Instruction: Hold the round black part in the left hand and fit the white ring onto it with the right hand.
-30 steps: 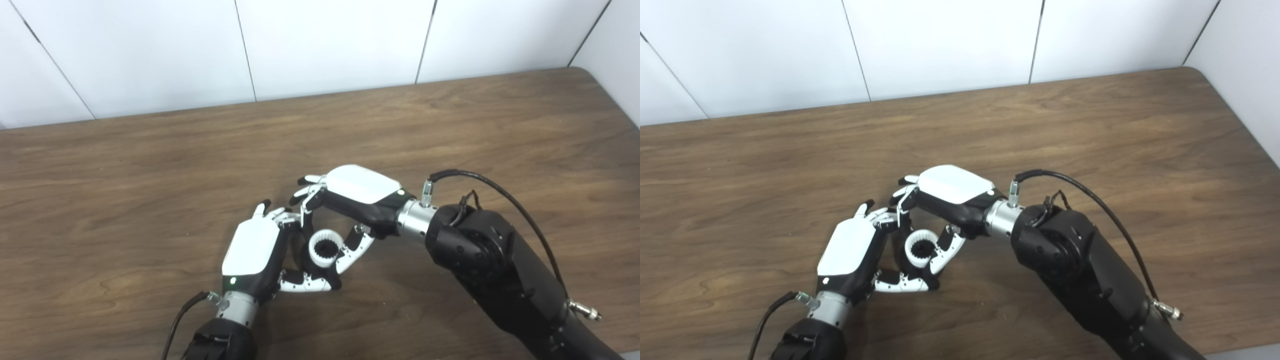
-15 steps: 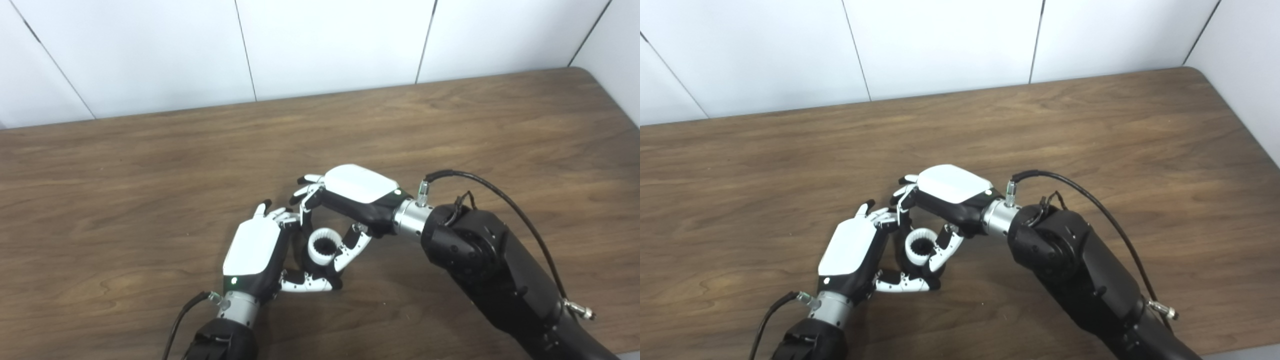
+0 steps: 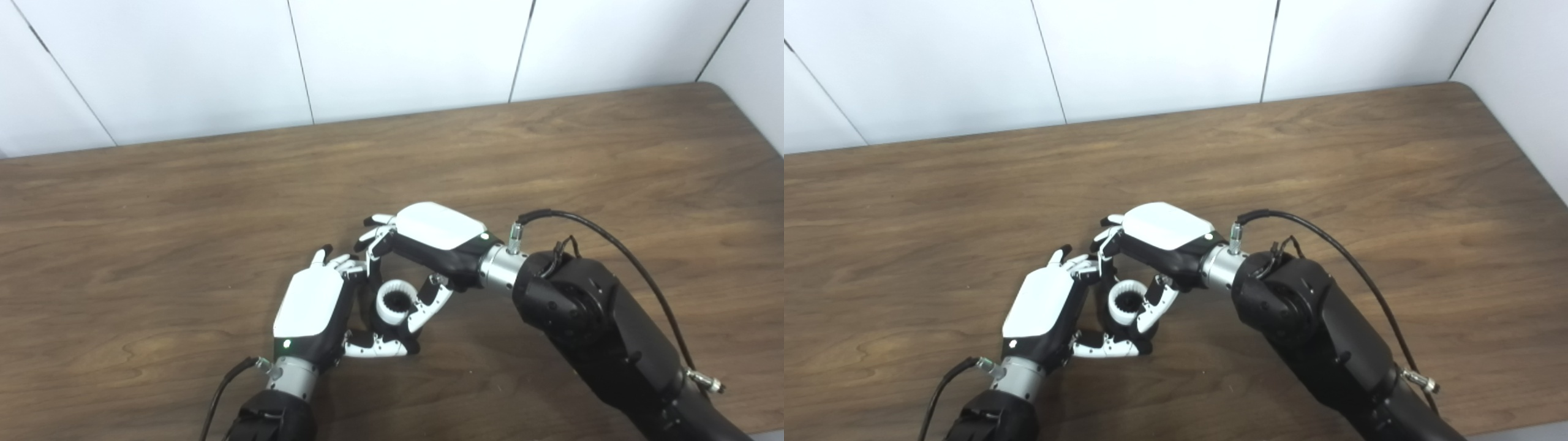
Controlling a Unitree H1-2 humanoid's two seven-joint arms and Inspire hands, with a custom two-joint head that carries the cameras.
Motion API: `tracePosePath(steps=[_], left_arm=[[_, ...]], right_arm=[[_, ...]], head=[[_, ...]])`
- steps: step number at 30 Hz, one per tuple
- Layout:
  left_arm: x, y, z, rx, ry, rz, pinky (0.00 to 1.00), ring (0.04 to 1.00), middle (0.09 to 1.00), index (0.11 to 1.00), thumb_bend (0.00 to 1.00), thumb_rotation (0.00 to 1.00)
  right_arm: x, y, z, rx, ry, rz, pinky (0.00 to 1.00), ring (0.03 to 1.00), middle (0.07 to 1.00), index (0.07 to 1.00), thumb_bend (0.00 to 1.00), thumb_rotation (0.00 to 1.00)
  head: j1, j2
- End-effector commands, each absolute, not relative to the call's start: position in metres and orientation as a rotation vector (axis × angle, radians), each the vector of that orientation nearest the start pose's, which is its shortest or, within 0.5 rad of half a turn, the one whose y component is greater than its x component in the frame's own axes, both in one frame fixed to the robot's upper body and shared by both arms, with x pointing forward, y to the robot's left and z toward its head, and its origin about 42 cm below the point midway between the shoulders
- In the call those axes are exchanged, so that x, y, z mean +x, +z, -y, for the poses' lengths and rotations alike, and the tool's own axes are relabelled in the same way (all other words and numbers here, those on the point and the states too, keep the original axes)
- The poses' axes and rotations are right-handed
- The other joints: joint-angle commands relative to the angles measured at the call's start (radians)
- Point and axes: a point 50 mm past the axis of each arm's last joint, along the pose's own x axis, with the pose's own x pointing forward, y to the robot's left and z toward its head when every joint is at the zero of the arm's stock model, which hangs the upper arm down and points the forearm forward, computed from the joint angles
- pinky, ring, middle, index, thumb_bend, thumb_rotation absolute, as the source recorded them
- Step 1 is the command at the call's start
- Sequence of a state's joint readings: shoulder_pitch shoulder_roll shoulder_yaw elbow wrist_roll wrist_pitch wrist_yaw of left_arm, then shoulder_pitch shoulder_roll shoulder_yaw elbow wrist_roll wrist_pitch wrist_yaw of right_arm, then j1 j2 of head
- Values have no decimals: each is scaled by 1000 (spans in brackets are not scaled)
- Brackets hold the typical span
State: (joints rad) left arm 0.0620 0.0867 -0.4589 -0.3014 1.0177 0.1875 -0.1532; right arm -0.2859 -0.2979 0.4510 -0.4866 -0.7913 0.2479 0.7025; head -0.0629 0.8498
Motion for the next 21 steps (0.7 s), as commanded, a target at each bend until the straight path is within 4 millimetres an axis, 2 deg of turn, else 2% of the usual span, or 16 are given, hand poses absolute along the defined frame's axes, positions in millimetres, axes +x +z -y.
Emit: tracePosePath(steps=[1, 9, 21], left_arm=[[231, 140, -115, 1035, -373, 172, 1000, 855, 752, 486, 519, 51], [231, 141, -114, 1024, -366, 176, 1000, 852, 748, 486, 520, 50], [231, 142, -113, 1026, -367, 170, 1000, 858, 749, 484, 520, 49]], right_arm=[[291, 250, 137, -1169, 728, 367, 890, 948, 835, 485, 519, 134], [289, 252, 135, -1175, 725, 356, 902, 953, 841, 485, 519, 135], [291, 246, 143, -1180, 725, 320, 879, 951, 842, 485, 521, 135]], head=[[0, 0], [-2, 7], [-1, 12]])
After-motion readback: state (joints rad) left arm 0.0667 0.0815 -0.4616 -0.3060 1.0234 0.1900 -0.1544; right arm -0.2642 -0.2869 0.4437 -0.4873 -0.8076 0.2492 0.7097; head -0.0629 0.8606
